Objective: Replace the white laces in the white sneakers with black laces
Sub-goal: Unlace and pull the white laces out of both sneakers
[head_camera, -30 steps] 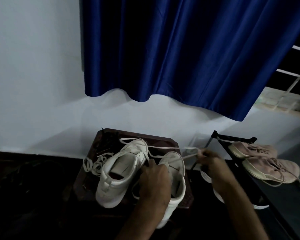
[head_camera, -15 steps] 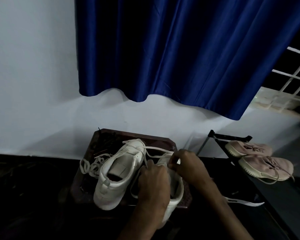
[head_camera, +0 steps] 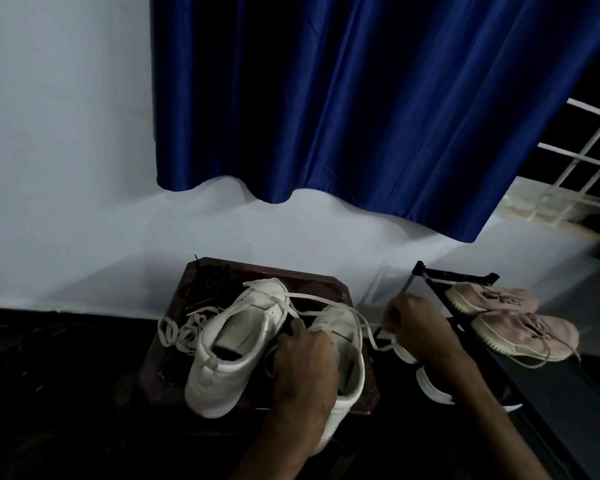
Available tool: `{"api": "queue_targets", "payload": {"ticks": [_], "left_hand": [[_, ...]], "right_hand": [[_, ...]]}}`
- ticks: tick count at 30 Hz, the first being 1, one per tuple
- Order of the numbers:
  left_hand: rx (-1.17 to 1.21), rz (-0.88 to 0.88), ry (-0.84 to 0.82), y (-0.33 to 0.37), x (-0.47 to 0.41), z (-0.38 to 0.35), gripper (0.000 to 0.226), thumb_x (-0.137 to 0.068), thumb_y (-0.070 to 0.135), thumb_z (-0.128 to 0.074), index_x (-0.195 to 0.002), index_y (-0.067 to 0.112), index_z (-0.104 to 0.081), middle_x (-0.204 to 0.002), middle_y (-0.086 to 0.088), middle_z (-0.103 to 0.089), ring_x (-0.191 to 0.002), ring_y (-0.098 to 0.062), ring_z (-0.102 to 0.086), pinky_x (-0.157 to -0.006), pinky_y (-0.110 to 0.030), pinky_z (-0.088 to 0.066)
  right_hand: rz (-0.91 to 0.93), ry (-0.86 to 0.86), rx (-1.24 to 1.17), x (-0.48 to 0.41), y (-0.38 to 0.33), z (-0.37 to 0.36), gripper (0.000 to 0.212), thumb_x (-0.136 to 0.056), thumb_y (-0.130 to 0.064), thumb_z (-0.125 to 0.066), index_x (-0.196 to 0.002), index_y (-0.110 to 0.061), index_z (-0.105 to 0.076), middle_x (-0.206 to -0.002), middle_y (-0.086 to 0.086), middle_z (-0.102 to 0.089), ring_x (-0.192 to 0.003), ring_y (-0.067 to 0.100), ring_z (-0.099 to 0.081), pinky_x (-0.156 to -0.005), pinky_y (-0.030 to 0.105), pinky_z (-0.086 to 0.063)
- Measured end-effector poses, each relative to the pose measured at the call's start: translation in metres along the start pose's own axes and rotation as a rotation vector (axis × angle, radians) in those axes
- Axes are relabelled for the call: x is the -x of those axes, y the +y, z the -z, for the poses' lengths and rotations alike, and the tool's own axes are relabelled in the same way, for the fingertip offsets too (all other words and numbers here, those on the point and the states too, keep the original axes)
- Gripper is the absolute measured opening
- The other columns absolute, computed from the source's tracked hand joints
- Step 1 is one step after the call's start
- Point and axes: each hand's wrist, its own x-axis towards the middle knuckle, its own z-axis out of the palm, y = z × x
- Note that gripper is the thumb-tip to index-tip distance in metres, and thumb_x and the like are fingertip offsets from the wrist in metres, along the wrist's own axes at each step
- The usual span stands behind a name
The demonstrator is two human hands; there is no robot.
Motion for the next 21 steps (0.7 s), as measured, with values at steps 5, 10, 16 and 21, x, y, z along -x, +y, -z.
{"api": "queue_targets", "payload": {"ticks": [5, 10, 16, 21], "left_hand": [[0.018, 0.007, -0.002, 0.000, -0.001, 0.000, 0.026, -0.097, 0.015, -0.040, -0.113, 0.014, -0.060, -0.129, -0.009, -0.047, -0.112, -0.026, -0.053, -0.080, -0.033, -0.048], [0.030, 0.034, -0.016, 0.001, 0.000, 0.002, 0.027, -0.097, 0.015, -0.039, -0.111, 0.013, -0.063, -0.126, -0.009, -0.050, -0.110, -0.027, -0.055, -0.080, -0.035, -0.050], [0.037, 0.025, -0.011, 0.001, 0.002, 0.003, 0.030, -0.100, 0.024, -0.037, -0.116, 0.015, -0.061, -0.127, -0.009, -0.049, -0.109, -0.026, -0.056, -0.081, -0.034, -0.049], [0.031, 0.028, -0.028, 0.003, 0.002, 0.007, 0.030, -0.099, 0.017, -0.036, -0.116, 0.014, -0.060, -0.129, -0.009, -0.048, -0.111, -0.026, -0.055, -0.083, -0.033, -0.048]], "right_hand": [[0.238, -0.070, -0.324, 0.000, -0.045, -0.017, 0.012, -0.077, -0.018, -0.079, -0.087, -0.022, -0.072, -0.086, -0.008, -0.061, -0.072, 0.003, -0.054, -0.071, 0.022, -0.046], [0.267, -0.034, -0.142, -0.001, -0.049, -0.027, 0.008, -0.084, -0.017, -0.066, -0.088, -0.023, -0.064, -0.095, -0.007, -0.059, -0.090, 0.015, -0.060, -0.078, 0.032, -0.050], [-0.097, 0.245, -0.023, -0.003, 0.010, -0.005, 0.009, -0.085, -0.008, -0.058, -0.086, -0.017, -0.056, -0.101, 0.006, -0.058, -0.090, 0.032, -0.063, -0.063, 0.035, -0.047], [0.214, 0.079, -0.252, 0.006, -0.024, -0.021, 0.018, -0.083, -0.019, -0.073, -0.100, -0.019, -0.067, -0.094, -0.006, -0.054, -0.083, 0.012, -0.057, -0.073, 0.031, -0.049]]}}
